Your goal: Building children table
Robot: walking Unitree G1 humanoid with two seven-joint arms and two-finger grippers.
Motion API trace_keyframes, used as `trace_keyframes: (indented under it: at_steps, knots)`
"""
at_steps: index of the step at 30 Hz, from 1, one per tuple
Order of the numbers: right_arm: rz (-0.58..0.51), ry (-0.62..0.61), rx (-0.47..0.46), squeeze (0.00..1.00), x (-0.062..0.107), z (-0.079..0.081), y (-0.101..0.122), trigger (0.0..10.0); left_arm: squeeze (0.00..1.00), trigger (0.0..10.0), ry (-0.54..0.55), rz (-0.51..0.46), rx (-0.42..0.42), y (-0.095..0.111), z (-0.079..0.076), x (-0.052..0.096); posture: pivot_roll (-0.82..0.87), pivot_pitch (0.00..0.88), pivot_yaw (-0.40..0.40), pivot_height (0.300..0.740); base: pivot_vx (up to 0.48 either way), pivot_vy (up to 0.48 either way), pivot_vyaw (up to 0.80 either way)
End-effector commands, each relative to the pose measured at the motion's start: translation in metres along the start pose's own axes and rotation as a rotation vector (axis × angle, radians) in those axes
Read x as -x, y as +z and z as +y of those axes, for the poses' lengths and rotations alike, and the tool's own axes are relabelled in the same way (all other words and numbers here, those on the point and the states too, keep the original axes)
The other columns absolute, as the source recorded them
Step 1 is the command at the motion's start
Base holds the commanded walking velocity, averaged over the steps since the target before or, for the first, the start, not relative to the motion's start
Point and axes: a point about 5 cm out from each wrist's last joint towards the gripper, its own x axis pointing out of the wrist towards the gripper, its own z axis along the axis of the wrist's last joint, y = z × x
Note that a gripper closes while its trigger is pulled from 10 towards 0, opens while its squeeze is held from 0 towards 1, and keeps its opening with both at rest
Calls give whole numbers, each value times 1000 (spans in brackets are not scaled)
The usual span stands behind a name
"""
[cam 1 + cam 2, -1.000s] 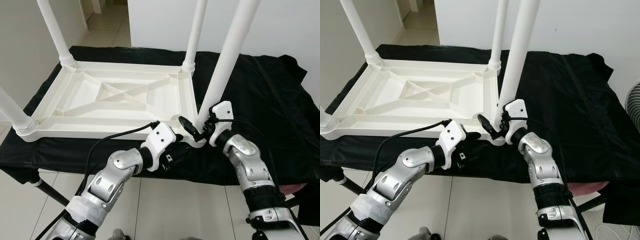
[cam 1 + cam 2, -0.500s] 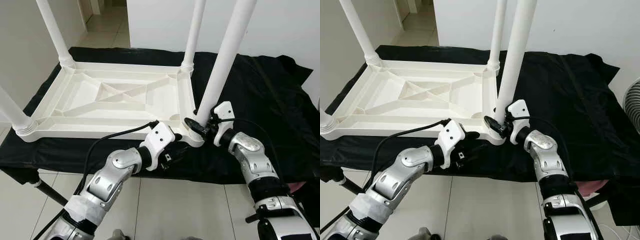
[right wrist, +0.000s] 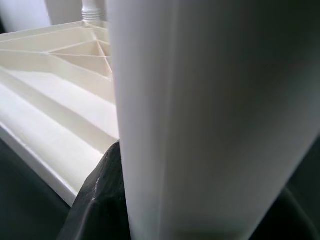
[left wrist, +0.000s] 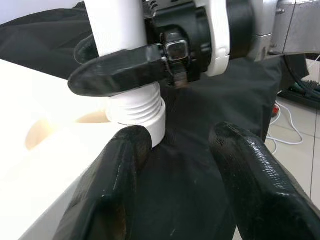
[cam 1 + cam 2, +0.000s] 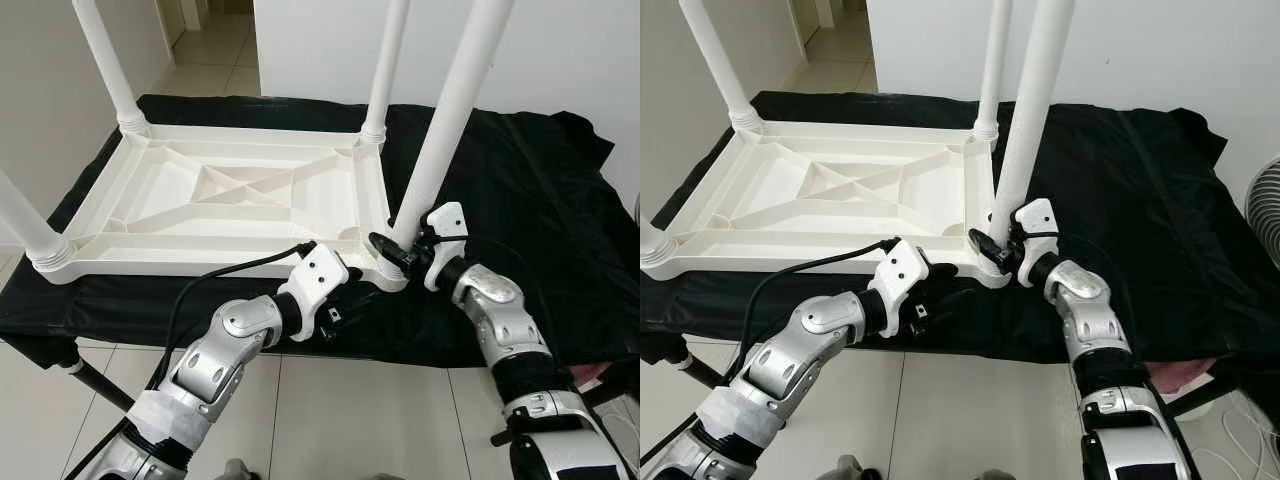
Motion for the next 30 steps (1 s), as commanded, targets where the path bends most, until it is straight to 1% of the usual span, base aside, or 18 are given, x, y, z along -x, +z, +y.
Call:
trace_keyframes:
  at_steps: [1, 3, 5, 6, 8, 9, 11, 12, 13, 14, 16, 17, 19, 25, 26, 27, 29, 30]
  knots:
    - [46, -42, -11, 0, 3, -1, -9, 10000, 0, 10000, -67, 15, 6, -4, -4, 1, -99, 32, 25, 740, 0, 0, 0]
    - [48, -94, -50, 0, 1, 4, -8, 10000, 0, 10000, -69, 15, 7, -4, -5, 1, -102, 35, 25, 740, 0, 0, 0]
    - [48, -94, -50, 0, 1, 4, -8, 10000, 0, 10000, -69, 15, 7, -4, -5, 1, -102, 35, 25, 740, 0, 0, 0]
    - [51, -128, -69, 0, 1, 7, -7, 10000, 0, 10000, -69, 15, 8, -4, -5, 1, -105, 38, 27, 740, 0, 0, 0]
    - [51, -128, -69, 0, 1, 7, -7, 10000, 0, 10000, -69, 15, 8, -4, -5, 1, -105, 38, 27, 740, 0, 0, 0]
    - [52, -197, -89, 0, 1, 10, -4, 10000, 0, 10000, -71, 15, 10, -4, -6, 1, -108, 40, 27, 740, 0, 0, 0]
    - [75, -333, -103, 0, 5, 25, -5, 10000, 0, 10000, -82, 15, 11, -4, -7, 0, -116, 42, 30, 740, 0, 0, 0]
    - [75, -333, -103, 0, 5, 25, -5, 10000, 0, 10000, -82, 15, 11, -4, -7, 0, -116, 42, 30, 740, 0, 0, 0]
    - [81, -370, -102, 0, 6, 31, -6, 10000, 0, 10000, -86, 16, 11, -4, -8, -1, -116, 42, 30, 740, 0, 0, 0]
    - [81, -370, -102, 0, 6, 31, -6, 10000, 0, 10000, -86, 16, 11, -4, -8, -1, -116, 42, 30, 740, 0, 0, 0]
    - [87, -481, -120, 0, 11, 45, -9, 10000, 0, 10000, -90, 15, 11, -4, -8, -2, -118, 43, 32, 740, 0, 0, 0]
    - [87, -481, -120, 0, 11, 45, -9, 10000, 0, 10000, -90, 15, 11, -4, -8, -2, -118, 43, 32, 740, 0, 0, 0]
    - [90, -572, -135, 0, 15, 51, -11, 10000, 0, 10000, -91, 14, 11, -4, -8, -2, -118, 43, 32, 740, 0, 0, 0]
    - [104, -602, -139, 0, 17, 53, -9, 10000, 0, 10000, -92, 13, 11, -3, -8, -2, -118, 43, 32, 740, 0, 0, 0]
    - [97, -605, -152, 0, 17, 54, -7, 10000, 0, 10000, -95, 15, 11, -4, -8, -2, -117, 43, 33, 740, 0, 0, 0]
    - [92, -609, -162, 192, 17, 54, -3, 10000, 0, 10000, -97, 16, 10, -4, -9, -2, -119, 43, 34, 740, 0, 0, 0]
    - [88, -612, -169, 192, 17, 55, -1, 10000, 0, 10000, -98, 17, 9, -4, -9, -2, -119, 43, 34, 740, 0, 0, 0]
    - [78, -608, -176, 1000, 18, 54, 0, 10000, 0, 10000, -98, 17, 10, -4, -9, -2, -118, 41, 31, 740, 0, 0, 0]
